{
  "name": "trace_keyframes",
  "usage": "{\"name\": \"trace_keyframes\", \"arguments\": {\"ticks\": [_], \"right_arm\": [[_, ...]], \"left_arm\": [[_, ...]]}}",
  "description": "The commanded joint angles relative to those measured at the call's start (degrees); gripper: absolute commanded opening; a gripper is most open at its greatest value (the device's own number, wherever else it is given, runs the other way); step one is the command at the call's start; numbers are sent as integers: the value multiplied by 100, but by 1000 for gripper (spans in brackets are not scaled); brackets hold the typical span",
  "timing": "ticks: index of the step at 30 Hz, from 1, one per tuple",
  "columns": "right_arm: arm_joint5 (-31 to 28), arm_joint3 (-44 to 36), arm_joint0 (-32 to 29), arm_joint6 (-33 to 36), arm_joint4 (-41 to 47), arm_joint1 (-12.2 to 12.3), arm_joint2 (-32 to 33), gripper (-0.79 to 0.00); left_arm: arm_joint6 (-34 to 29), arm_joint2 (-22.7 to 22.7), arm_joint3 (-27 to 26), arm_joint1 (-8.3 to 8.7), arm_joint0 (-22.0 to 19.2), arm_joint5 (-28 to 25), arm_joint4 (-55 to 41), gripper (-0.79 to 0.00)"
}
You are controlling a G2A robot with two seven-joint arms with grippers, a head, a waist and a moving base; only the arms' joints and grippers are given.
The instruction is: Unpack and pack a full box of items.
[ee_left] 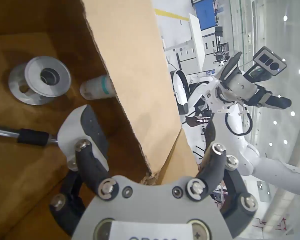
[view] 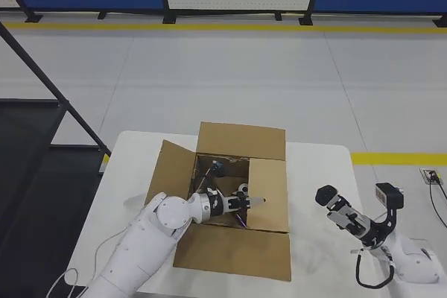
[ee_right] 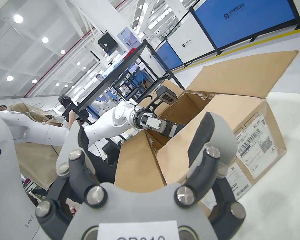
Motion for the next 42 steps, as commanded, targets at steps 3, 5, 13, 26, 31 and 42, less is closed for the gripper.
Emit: {"name": "trace_keyframes", "arguments": {"ticks": [3, 5, 13, 26, 31, 42], "right_arm": [[-36, -6, -81, -37, 65, 67, 29, 0], [-36, -4, -110, -37, 94, 95, 35, 0], [-36, 29, -122, -37, 217, 187, 20, 0], [-36, 138, -172, -118, 599, 263, 148, 0], [-36, 94, -392, -213, 730, 283, 465, 0], [-36, 42, -1005, -422, 710, 267, 1178, 0]], "left_arm": [[65, 222, 366, -146, -210, -148, -180, 0], [116, 301, 464, -205, -281, -242, -210, 0], [392, 297, 352, -274, -353, -516, -34, 0], [896, 91, -878, -239, -93, -626, 482, 0], [1100, 334, -838, -369, -218, -729, 522, 0], [1369, 1230, 173, -887, -831, -1040, 692, 0]]}}
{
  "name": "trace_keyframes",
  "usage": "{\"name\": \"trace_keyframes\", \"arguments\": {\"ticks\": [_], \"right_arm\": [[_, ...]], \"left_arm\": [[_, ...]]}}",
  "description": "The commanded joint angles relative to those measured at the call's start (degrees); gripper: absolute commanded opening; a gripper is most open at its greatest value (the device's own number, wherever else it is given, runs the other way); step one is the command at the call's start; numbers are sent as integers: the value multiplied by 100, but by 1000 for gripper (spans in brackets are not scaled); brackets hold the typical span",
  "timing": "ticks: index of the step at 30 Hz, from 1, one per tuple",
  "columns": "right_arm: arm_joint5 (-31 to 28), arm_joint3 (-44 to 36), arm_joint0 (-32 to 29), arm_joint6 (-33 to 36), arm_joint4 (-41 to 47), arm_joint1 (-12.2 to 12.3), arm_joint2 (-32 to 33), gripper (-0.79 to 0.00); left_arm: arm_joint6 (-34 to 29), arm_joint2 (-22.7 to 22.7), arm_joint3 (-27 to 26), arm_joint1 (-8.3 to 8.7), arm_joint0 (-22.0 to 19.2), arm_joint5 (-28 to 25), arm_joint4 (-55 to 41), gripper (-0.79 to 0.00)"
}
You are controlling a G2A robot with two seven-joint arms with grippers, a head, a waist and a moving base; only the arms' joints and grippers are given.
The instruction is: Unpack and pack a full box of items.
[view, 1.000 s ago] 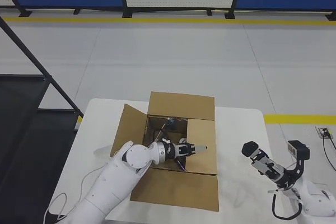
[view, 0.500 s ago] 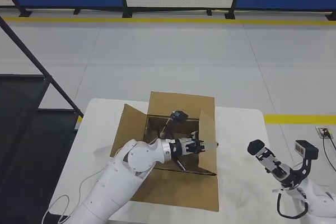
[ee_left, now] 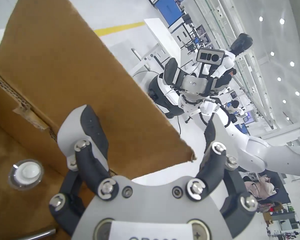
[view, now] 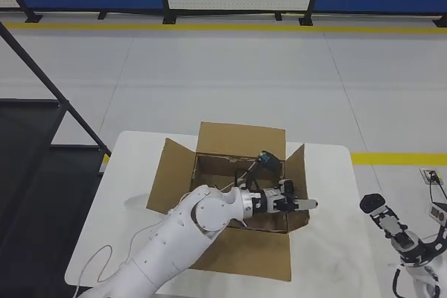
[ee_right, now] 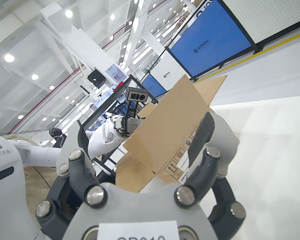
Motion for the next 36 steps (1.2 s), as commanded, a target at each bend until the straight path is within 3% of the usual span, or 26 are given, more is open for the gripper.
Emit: {"name": "trace_keyframes", "arguments": {"ticks": [1, 13, 22, 30, 36], "right_arm": [[0, 11, -82, -45, -58, -4, 115, 0], [0, 150, -397, -368, -183, -68, 427, 0], [0, 401, -255, -396, -256, -77, 406, 0], [0, 409, -79, -483, -500, -68, 395, 0], [76, 116, 143, -663, -1104, -61, 287, 0]], "left_arm": [[-28, 175, 294, -125, -144, -40, -49, 0], [-255, 814, 1638, -808, -678, -150, -333, 0], [-299, 854, 2274, -1114, -879, -365, -447, 0], [-219, 494, 2360, -1087, -1043, -693, -462, 0], [-153, -69, 1963, -814, -1054, -892, -251, 0]]}}
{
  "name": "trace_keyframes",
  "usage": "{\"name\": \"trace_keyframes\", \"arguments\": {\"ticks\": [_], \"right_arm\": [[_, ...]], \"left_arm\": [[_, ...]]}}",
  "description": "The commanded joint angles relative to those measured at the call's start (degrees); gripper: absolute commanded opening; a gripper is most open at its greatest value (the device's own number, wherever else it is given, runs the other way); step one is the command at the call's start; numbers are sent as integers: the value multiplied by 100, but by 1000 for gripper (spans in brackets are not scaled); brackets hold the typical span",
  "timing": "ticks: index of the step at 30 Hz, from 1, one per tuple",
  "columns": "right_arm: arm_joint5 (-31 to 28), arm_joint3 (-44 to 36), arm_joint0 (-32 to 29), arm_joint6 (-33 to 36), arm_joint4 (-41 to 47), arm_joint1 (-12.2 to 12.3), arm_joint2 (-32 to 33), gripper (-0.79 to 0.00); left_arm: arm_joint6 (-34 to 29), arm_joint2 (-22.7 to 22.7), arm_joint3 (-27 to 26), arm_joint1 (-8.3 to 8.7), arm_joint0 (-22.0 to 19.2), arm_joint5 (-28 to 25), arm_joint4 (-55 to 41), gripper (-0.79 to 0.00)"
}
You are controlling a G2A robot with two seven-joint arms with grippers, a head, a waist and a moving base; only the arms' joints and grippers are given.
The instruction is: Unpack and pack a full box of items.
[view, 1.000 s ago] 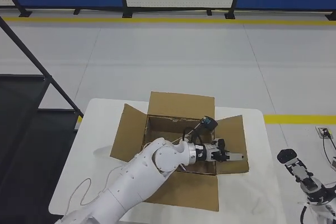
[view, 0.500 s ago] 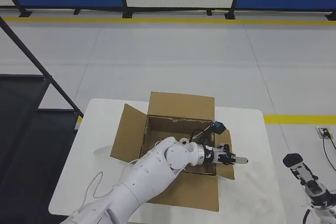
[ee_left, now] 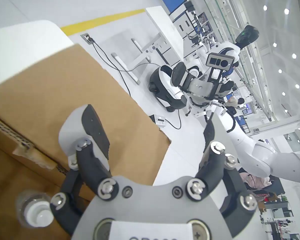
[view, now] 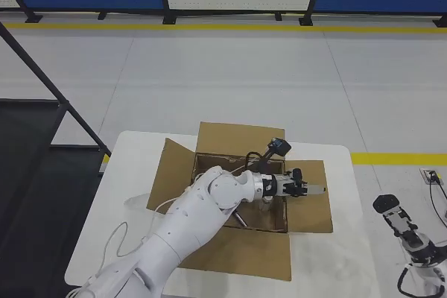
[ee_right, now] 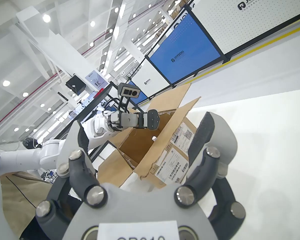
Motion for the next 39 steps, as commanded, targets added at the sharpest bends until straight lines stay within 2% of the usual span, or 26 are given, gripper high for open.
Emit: {"name": "trace_keyframes", "arguments": {"ticks": [1, 4, 6, 12, 15, 19, 24, 34, 39], "right_arm": [[104, -129, 85, -61, -232, 1, -53, 0], [362, -381, 243, -226, -652, -9, -197, 0], [518, -534, 366, -362, -916, -24, -340, 0], [857, -870, 814, -505, -1466, -70, -986, 0], [1063, -877, 1140, -489, -1703, -89, -1320, 0], [1362, -840, 1542, -531, -1932, -140, -1843, 0], [1505, -799, 1622, -585, -1968, -152, -1923, 0], [1534, -824, 1621, -583, -2007, -153, -1938, 0], [2047, -1463, 1749, -658, -3068, -189, -2365, 0]], "left_arm": [[56, -247, -222, 131, 60, -45, 110, 0], [196, -753, -791, 399, 312, -15, 414, 0], [239, -1181, -1340, 609, 621, 83, 653, 0], [-35, -2806, -3677, 1212, 2113, 730, 1290, 0], [-217, -3546, -4715, 1401, 2871, 978, 1396, 0], [-341, -4318, -5638, 1560, 3690, 1126, 1382, 0], [-483, -4981, -6138, 1684, 4332, 1109, 1290, 0], [-483, -4981, -6138, 1684, 4332, 1109, 1290, 0], [-263, -4964, -6141, 1689, 4391, 1291, 1022, 0]]}}
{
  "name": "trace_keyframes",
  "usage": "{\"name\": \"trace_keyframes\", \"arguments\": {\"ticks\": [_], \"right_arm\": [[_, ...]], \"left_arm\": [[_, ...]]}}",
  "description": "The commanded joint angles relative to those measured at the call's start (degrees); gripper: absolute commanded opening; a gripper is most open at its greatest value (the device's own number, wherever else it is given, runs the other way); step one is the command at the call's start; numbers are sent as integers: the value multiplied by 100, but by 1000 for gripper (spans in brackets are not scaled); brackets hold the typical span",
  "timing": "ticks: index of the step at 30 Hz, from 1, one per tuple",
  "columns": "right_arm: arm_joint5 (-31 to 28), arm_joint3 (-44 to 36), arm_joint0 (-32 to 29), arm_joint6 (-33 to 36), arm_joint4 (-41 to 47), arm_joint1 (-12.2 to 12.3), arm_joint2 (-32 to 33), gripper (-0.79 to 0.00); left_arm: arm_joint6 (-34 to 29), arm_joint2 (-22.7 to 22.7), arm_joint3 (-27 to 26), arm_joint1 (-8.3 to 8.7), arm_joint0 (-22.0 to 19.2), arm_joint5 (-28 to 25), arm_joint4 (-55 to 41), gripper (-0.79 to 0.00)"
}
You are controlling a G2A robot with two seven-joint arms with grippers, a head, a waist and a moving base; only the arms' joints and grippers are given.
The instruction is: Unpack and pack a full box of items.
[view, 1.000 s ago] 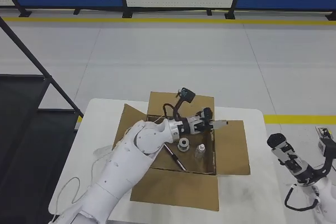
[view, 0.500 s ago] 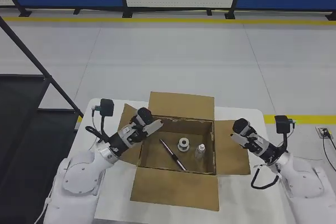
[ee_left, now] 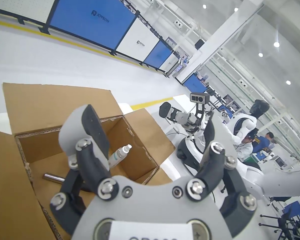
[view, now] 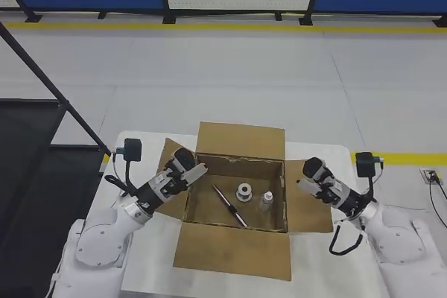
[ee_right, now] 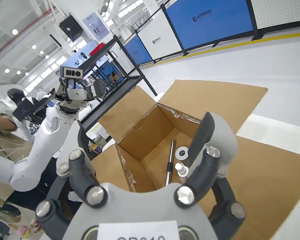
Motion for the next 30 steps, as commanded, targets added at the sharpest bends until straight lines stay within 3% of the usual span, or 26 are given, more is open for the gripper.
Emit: {"name": "trace_keyframes", "arguments": {"ticks": [1, 7, 13, 22, 30], "right_arm": [[184, -256, 83, 35, -635, -10, -198, 0], [797, -795, 568, 503, -2664, -85, -1220, 0], [1640, -353, 1530, 1291, -3762, -316, -2549, 0], [2483, 1451, 3098, 2360, -3750, -942, -4202, 0], [3055, 2894, 3833, 2452, -3708, -1489, -4986, 0]], "left_arm": [[106, -60, 26, 8, 8, 113, -176, 0], [121, -527, 133, 65, 213, 324, -1168, 0], [75, -988, 167, 137, 540, 400, -1646, 0], [123, -1175, -48, 197, 963, 325, -1971, 0], [136, -1200, -139, 243, 1093, 249, -2107, 0]]}}
